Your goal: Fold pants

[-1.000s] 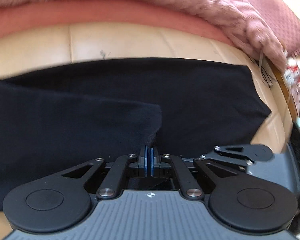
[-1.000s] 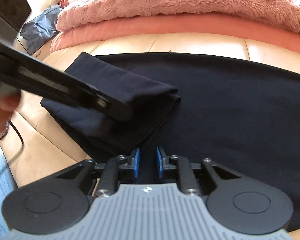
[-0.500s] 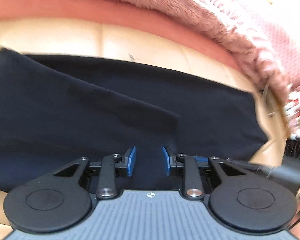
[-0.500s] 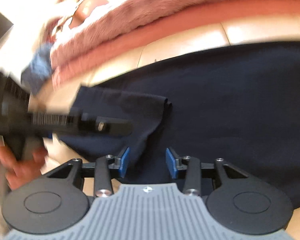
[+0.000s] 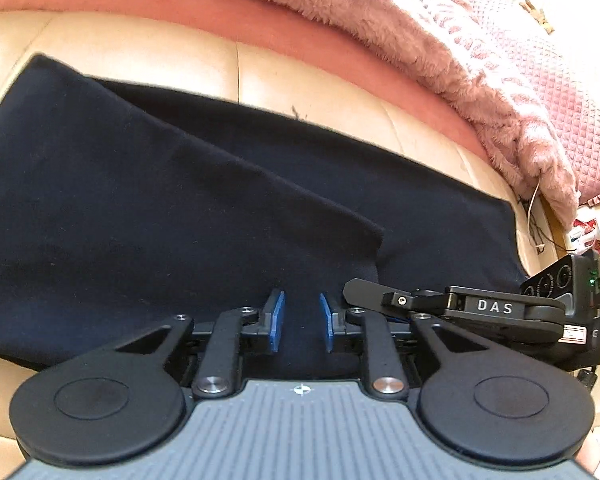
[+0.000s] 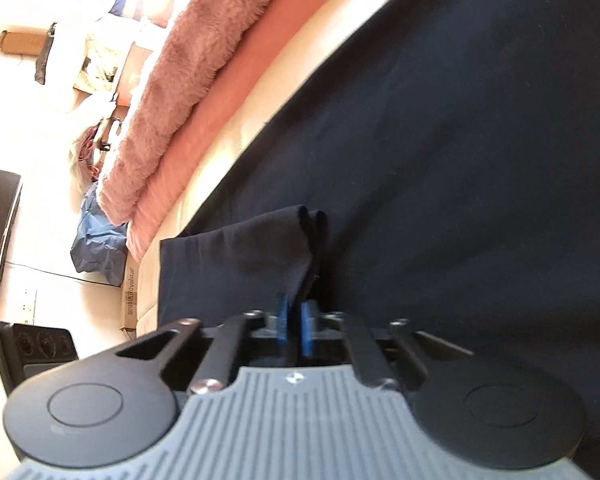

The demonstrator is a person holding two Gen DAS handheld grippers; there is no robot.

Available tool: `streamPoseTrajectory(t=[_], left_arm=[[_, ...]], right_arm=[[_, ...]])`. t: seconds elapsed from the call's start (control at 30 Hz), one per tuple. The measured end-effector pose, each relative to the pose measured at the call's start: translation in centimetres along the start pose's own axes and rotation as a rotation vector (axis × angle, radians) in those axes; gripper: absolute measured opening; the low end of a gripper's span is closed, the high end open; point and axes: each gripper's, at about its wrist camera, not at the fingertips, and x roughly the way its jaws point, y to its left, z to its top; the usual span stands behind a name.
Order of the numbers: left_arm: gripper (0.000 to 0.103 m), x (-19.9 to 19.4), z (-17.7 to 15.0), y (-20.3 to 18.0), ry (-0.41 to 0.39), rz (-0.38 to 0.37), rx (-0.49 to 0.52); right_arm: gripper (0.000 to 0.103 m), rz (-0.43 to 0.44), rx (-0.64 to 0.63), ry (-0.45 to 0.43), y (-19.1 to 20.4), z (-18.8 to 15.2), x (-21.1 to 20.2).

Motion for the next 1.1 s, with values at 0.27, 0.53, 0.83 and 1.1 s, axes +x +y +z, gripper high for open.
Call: streamPoseTrajectory(t=[0.27,0.53,0.83,1.1], left_arm=[[0.025,-8.7,-0.5,1.8,-0.256,0.132,-0.014],[0.025,-14.1,-1.5,4.6,-0.391,0.201,-0.092],[0.025,-10.1,-0.9,0.2,-0.333,0.141,0.016],[0.025,-3.9,0.7,-5.1,-0.229,0.140,0.143]], right_arm=[[0.000,-0.015,-0.228,-0.017,8.1,1.0,-3.1],[0.000,-0.028,-0.519,-0.083,20.8,5.4,-12.5],[0.000,-0.226,-0.557,-0.199,20.2,10.8,-26.9],[0.000,-0.450,-0.363,-0.217,3.6,15.7,-33.0]])
